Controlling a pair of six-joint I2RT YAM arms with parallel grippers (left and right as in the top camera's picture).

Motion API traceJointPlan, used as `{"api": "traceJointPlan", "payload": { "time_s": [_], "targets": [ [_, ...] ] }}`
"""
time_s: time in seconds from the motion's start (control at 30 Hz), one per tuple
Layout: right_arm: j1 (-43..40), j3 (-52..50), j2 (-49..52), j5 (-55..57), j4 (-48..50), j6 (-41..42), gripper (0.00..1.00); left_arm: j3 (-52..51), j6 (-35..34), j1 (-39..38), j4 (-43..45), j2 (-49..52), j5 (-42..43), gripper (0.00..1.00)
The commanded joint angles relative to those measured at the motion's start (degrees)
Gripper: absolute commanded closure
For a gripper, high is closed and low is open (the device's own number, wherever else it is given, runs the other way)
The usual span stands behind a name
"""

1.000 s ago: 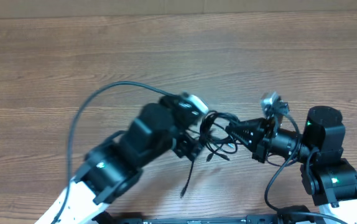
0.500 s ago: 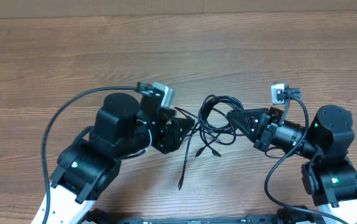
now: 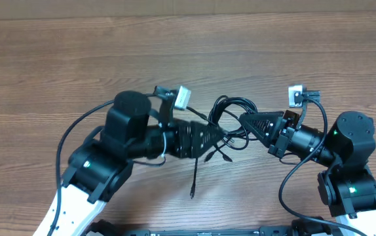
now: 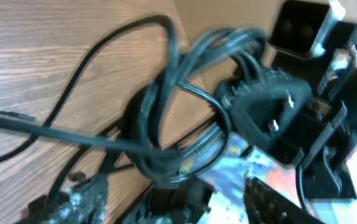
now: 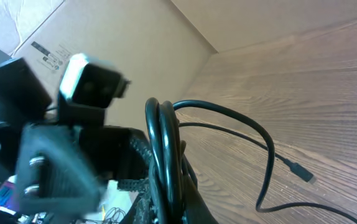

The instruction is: Untangle cables

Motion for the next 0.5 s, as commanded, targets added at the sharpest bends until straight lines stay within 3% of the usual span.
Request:
{"api": "traceJointPlan", "payload": {
  "time_s": [0.0, 0.13, 0.47],
  "targets": [
    [-0.13, 1.14, -0.35, -0.7, 0.92, 0.61, 0.96, 1.22, -5.18, 0.2, 2.49, 2.8, -1.68, 0.43],
    [-0.13, 1.14, -0.35, -0.72, 0.87, 0.61, 0.96, 1.22, -7.72, 0.2, 4.0, 5.25, -1.75, 0.48],
    [-0.13, 1.11, 1.29, -1.9, 0.04, 0.59, 0.96, 1.22, -8.0, 0.2, 6.34, 5.95, -1.16, 0.94]
  ]
}}
